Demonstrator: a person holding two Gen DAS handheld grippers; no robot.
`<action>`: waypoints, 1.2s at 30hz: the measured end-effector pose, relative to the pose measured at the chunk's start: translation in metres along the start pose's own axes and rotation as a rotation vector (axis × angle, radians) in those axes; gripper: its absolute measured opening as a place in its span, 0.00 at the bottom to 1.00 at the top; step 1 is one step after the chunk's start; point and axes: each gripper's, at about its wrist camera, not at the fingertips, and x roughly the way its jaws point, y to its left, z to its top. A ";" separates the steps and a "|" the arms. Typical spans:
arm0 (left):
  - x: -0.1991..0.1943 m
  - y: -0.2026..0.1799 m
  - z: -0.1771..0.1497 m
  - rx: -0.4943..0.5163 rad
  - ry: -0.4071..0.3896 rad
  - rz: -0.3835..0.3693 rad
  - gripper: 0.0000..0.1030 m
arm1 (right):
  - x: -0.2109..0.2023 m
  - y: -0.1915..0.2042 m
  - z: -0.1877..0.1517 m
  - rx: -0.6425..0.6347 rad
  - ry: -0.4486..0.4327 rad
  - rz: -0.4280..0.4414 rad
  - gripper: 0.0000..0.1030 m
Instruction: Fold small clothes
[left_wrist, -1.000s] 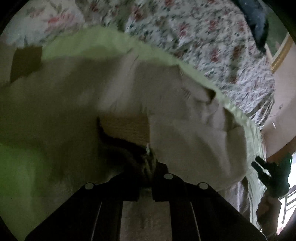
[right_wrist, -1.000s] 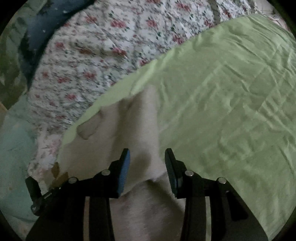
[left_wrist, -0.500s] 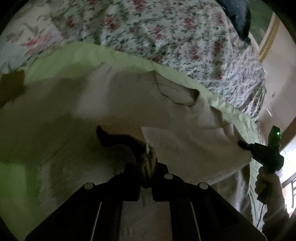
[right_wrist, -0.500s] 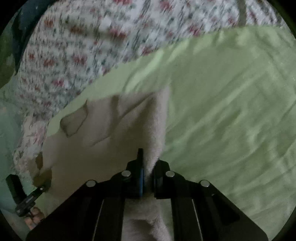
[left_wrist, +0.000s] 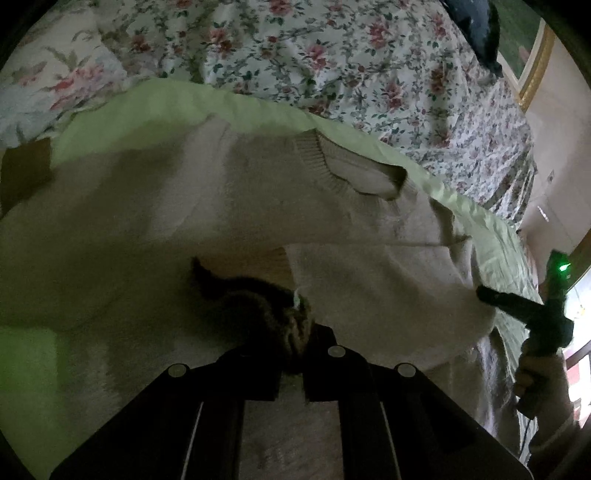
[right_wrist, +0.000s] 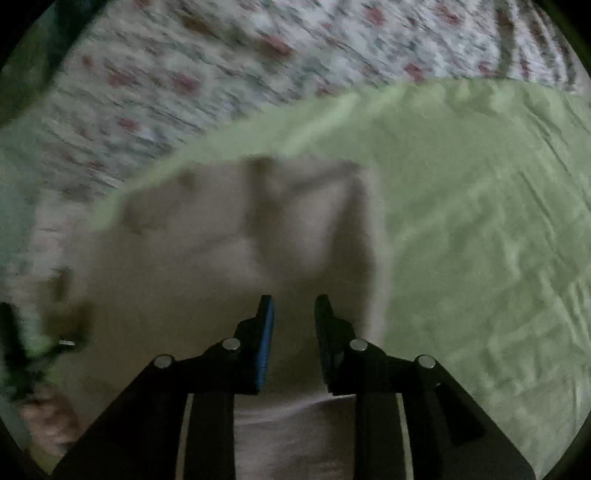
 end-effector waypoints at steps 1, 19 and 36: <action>-0.001 0.003 -0.002 -0.002 0.006 0.002 0.08 | -0.001 -0.004 0.002 0.030 0.011 -0.012 0.24; -0.106 0.092 0.024 0.046 -0.139 0.527 0.73 | -0.028 0.048 -0.061 0.003 0.009 0.236 0.46; -0.022 0.203 0.095 0.009 0.033 0.634 0.21 | -0.014 0.071 -0.088 0.007 0.108 0.294 0.46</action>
